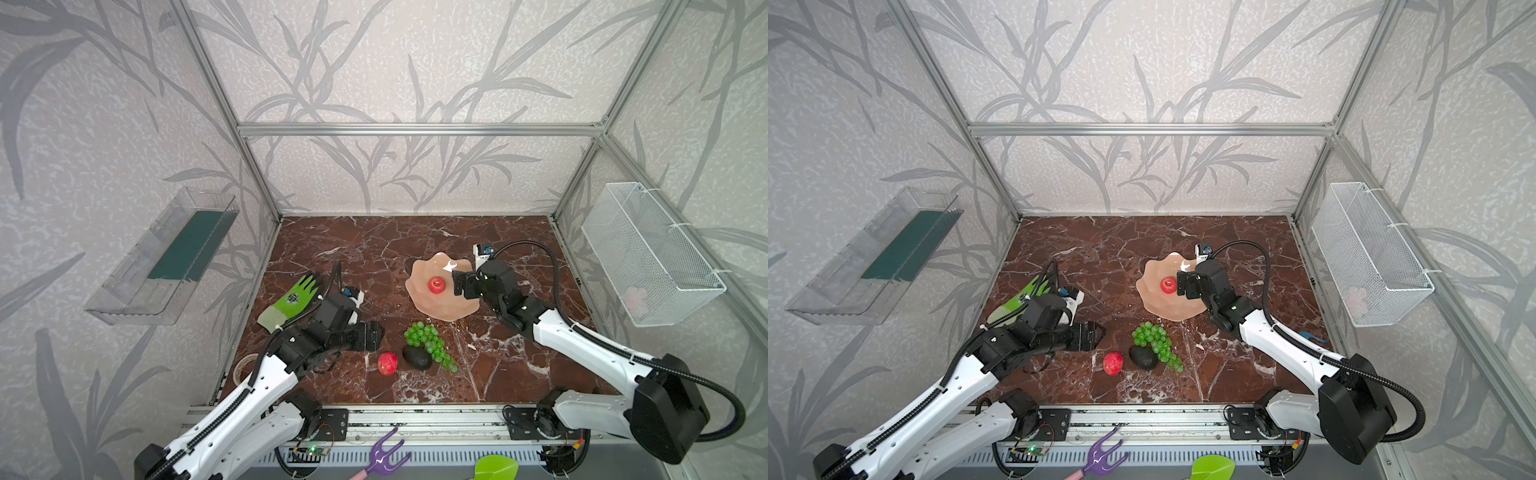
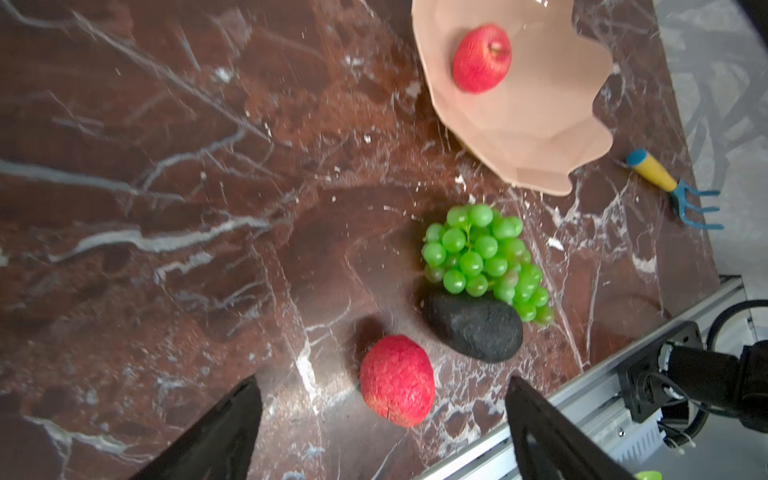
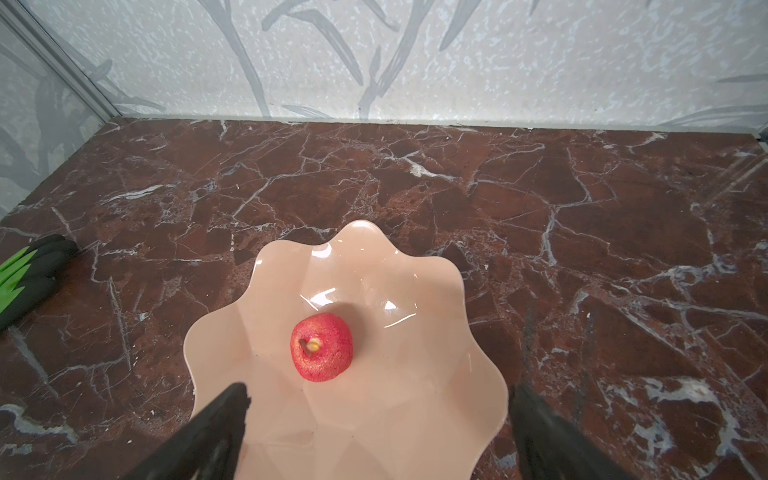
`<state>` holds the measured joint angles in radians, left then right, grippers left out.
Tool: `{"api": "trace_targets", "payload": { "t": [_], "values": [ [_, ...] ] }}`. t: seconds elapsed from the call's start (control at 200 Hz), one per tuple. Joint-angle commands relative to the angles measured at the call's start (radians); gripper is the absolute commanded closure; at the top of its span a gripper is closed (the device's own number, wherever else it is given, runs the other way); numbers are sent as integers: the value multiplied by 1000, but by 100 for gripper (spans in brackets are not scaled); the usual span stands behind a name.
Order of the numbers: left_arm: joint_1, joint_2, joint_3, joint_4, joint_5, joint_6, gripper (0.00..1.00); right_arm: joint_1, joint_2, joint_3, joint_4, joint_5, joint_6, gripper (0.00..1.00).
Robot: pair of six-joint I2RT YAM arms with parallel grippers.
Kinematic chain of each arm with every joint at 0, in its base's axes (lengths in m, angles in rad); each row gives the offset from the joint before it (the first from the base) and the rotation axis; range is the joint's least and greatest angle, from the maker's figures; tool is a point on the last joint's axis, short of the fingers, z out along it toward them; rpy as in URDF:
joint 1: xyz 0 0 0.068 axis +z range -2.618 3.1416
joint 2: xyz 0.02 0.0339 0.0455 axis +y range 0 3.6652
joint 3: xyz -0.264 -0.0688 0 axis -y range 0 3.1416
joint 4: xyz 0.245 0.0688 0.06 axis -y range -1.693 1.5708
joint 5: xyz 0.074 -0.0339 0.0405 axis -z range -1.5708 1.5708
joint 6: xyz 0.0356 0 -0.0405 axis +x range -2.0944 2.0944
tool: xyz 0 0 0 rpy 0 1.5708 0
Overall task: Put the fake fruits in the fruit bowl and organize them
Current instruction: 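Grasp the larger red apple with the left gripper while the right gripper withdraws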
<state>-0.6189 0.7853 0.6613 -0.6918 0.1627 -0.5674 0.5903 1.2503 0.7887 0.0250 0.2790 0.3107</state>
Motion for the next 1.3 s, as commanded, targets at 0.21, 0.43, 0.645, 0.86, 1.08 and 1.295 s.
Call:
{"api": "trace_targets", "payload": {
  "t": [0.21, 0.43, 0.645, 0.86, 1.08, 1.295],
  "values": [
    [-172, -38, -159, 14, -39, -212, 9, -14, -14, -31, 27, -32, 39, 4],
    [-242, 40, -215, 132, -48, -240, 10, -17, -11, -47, 43, -18, 48, 4],
    [-254, 109, -221, 219, -42, -230, 10, -23, -9, -57, 51, -17, 59, 4],
    [-257, 186, -225, 301, -28, -235, 14, -28, -2, -66, 52, -23, 67, 5],
    [-260, 220, -218, 315, -13, -220, 24, -37, 3, -79, 64, -24, 79, 4],
    [-260, 218, -202, 260, -24, -179, 39, -44, 7, -97, 76, -27, 95, 5]
  ]
}}
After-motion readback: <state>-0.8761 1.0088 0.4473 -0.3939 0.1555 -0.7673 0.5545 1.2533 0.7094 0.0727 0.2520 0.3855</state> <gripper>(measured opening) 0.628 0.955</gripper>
